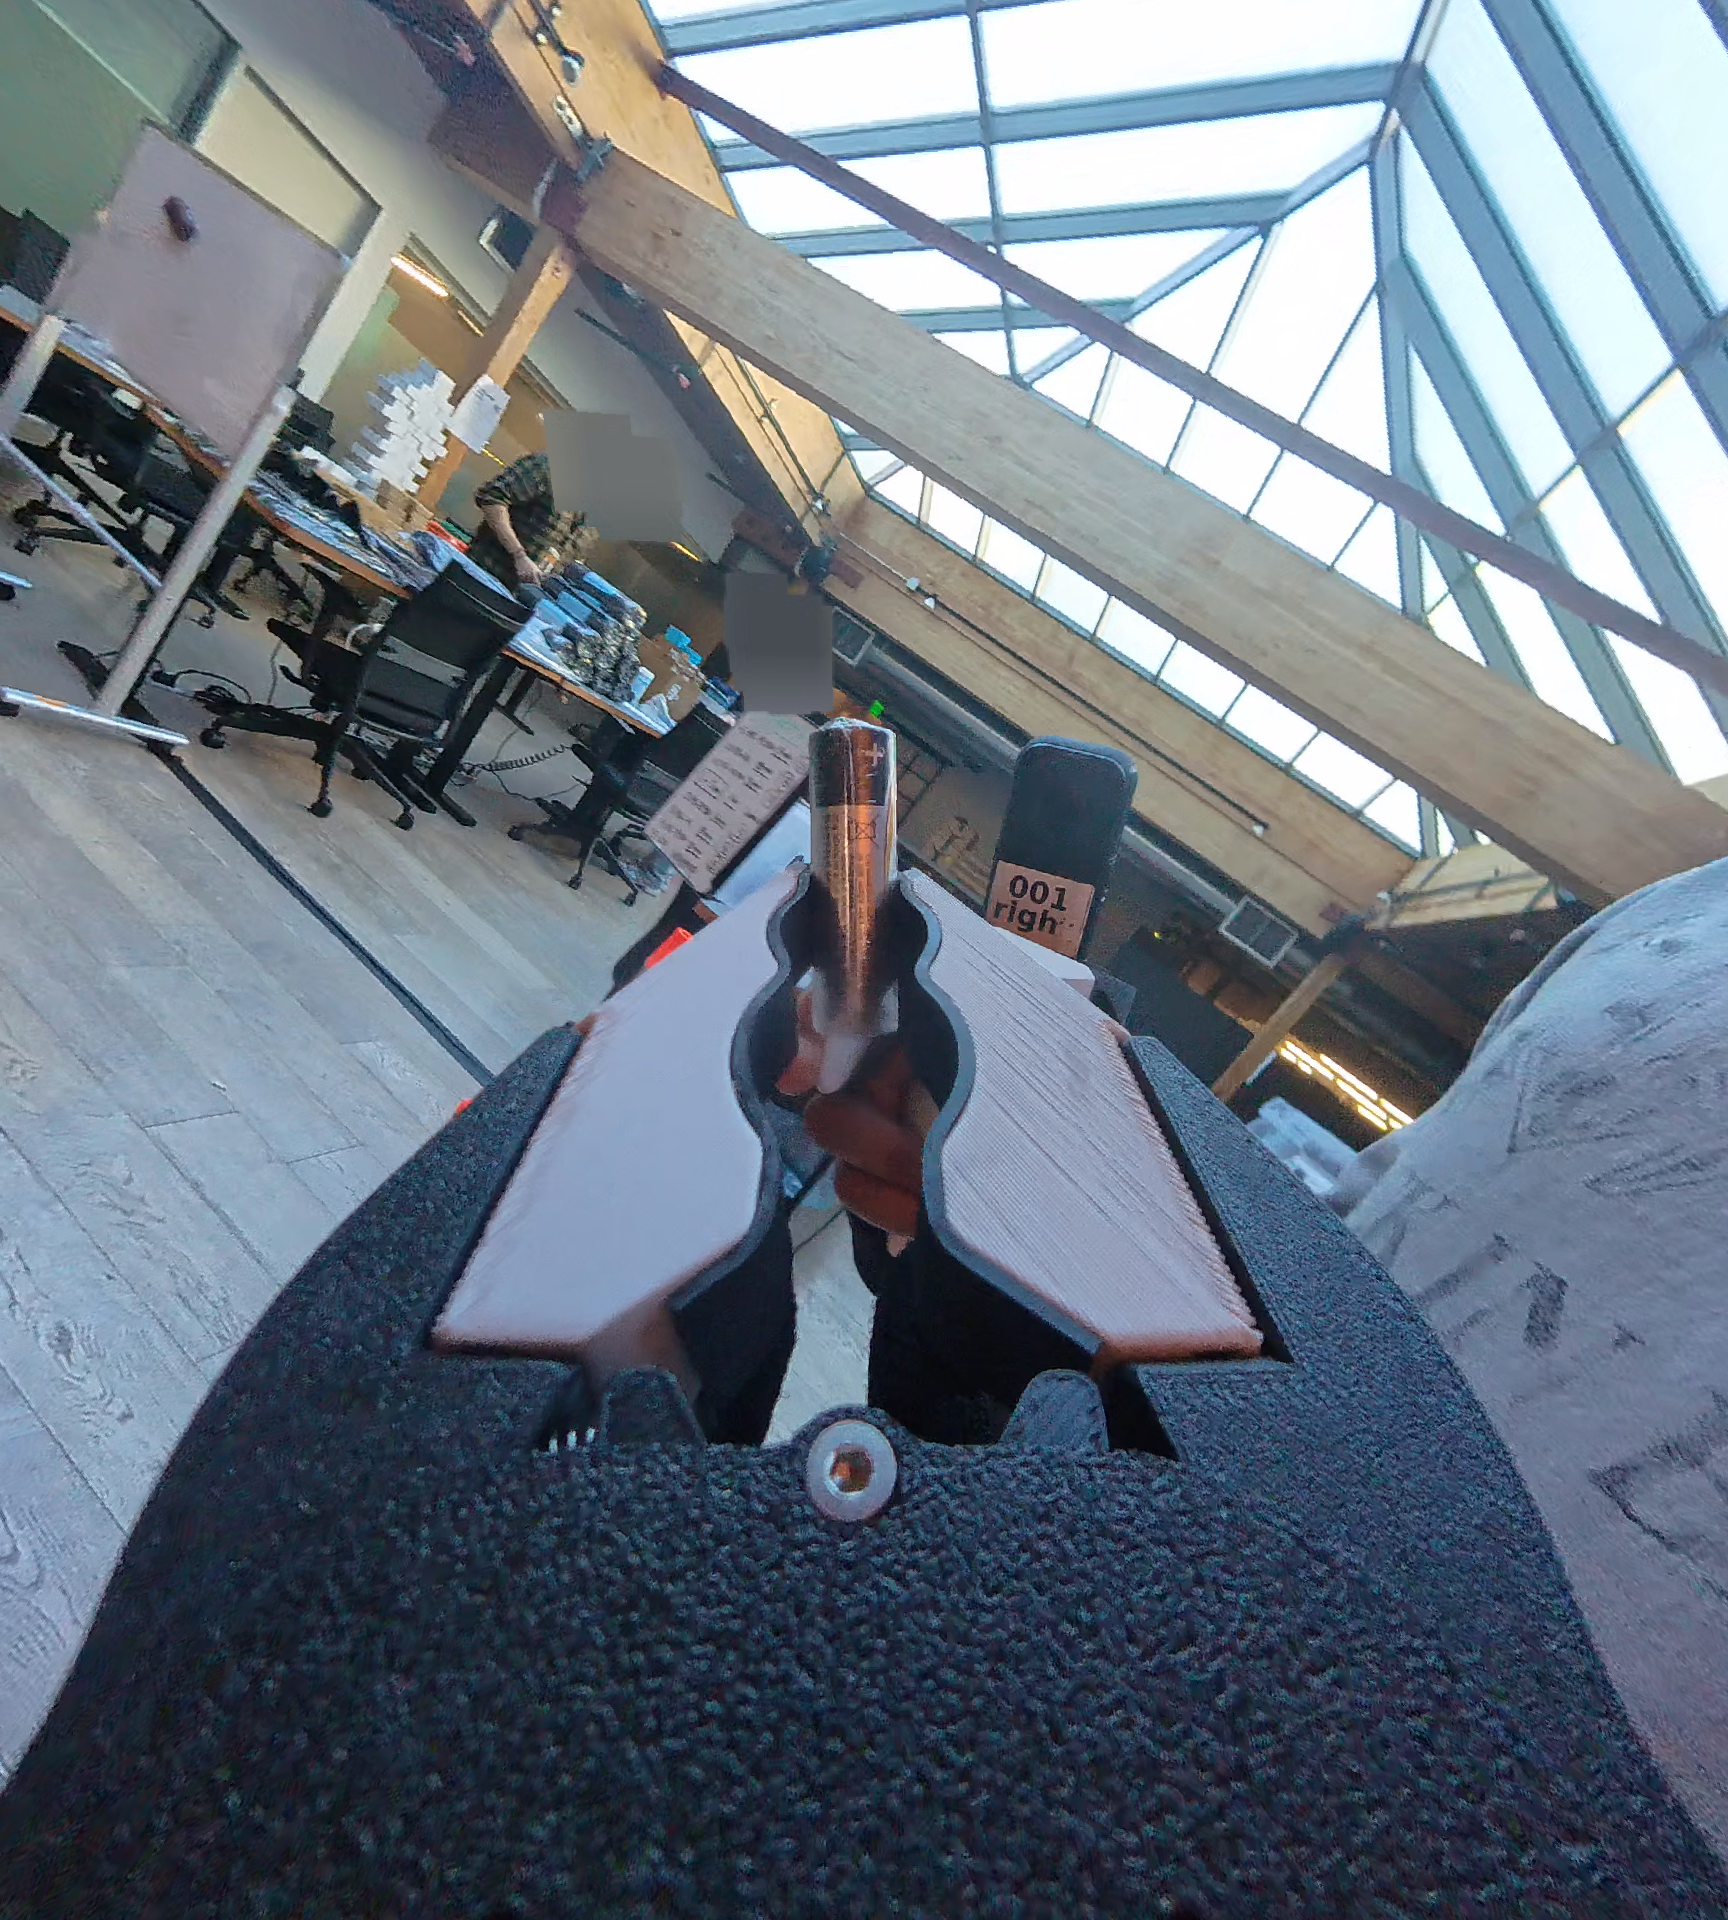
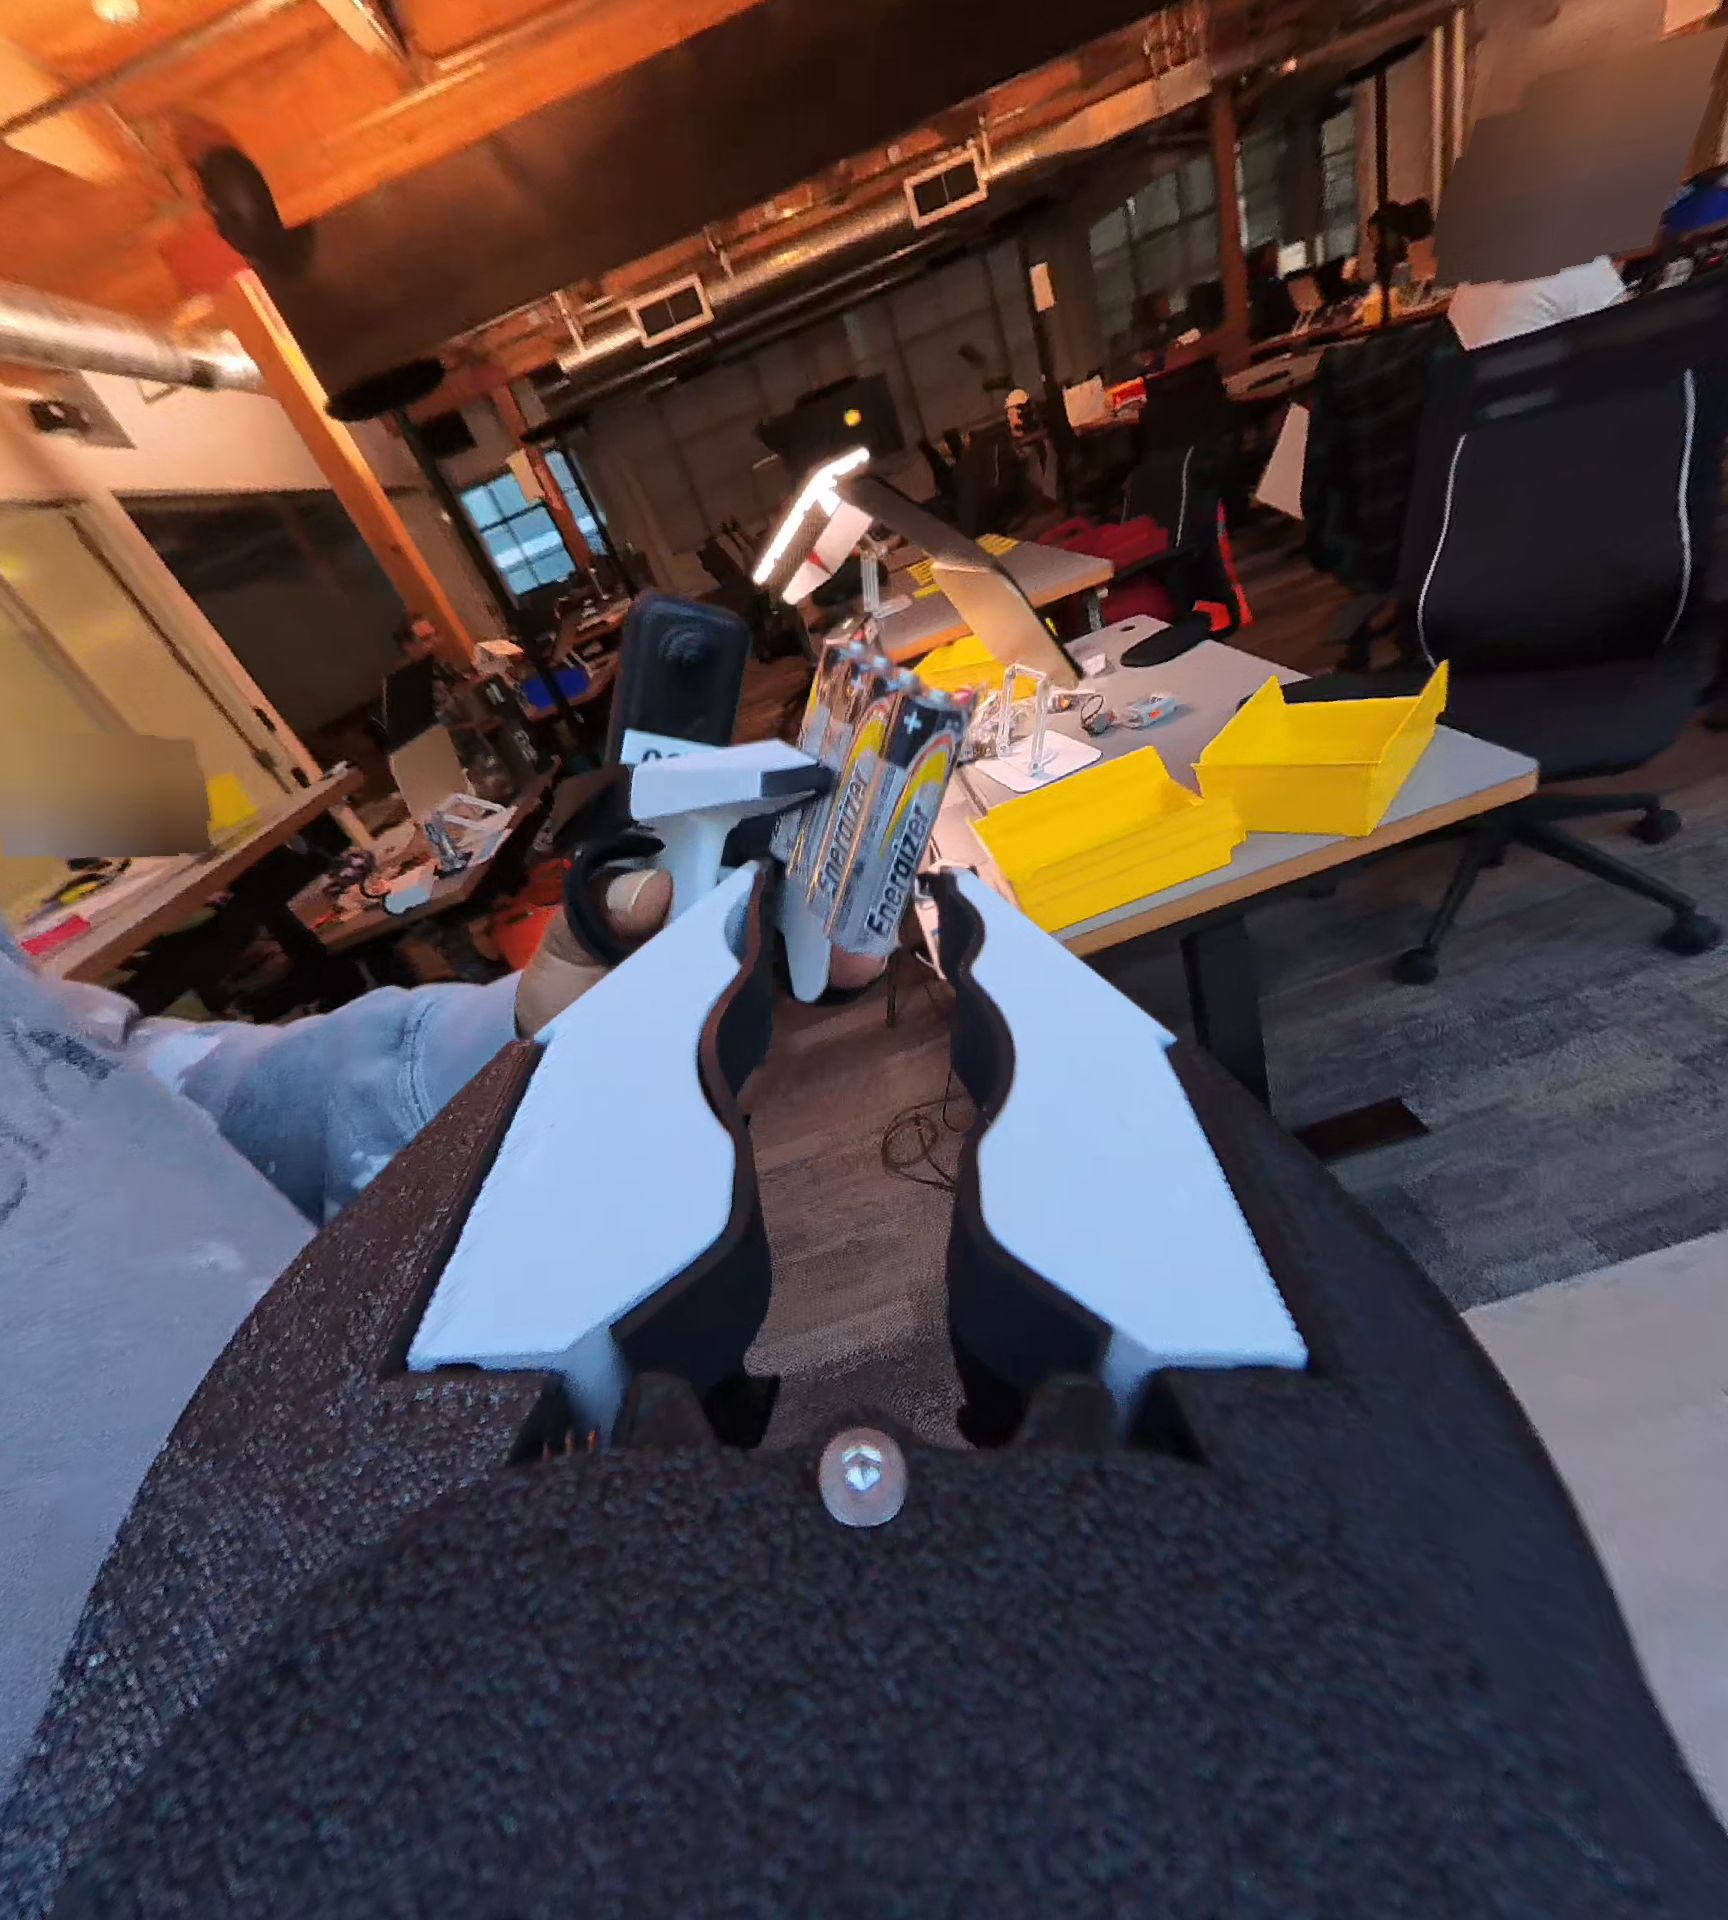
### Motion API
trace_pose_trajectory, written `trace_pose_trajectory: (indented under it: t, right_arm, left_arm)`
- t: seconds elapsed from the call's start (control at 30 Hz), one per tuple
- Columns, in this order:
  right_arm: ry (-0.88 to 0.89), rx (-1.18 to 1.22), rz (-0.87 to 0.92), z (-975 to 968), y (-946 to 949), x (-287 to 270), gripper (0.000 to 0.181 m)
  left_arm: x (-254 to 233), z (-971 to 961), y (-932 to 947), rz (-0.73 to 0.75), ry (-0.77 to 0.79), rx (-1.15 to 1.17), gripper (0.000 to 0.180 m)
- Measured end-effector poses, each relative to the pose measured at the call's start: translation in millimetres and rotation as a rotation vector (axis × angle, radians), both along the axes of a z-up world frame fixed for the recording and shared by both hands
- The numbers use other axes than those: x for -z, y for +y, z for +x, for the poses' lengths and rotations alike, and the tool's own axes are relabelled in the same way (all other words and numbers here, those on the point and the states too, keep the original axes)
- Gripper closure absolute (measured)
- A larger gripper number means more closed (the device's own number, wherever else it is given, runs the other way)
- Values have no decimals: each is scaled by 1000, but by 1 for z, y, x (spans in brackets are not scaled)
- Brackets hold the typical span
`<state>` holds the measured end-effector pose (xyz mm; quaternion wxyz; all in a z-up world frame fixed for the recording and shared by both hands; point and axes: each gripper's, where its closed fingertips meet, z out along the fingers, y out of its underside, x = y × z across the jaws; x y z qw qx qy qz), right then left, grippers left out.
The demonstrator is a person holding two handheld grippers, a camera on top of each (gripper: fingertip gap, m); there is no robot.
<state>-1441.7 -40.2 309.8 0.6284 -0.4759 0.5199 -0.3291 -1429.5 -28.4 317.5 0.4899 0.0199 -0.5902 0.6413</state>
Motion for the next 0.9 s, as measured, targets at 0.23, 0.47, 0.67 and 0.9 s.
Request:
trace_pose_trajectory:
  t: [0.23,0.47,0.67,0.9]
  right_arm:
    - [25,-324,135,194,-169,-11,167]
    - [144,-540,-80,397,-292,10,167]
    - [184,-426,-160,595,-418,33,167]
    - [125,-503,-148,819,-536,-6,166]
  left_arm:
    - [-6,181,-167,62,24,-213,169]
    - [22,379,-286,60,-76,-388,167]
    - [47,580,-412,23,-2,-380,167]
    - [2,803,-530,94,-159,-551,167]
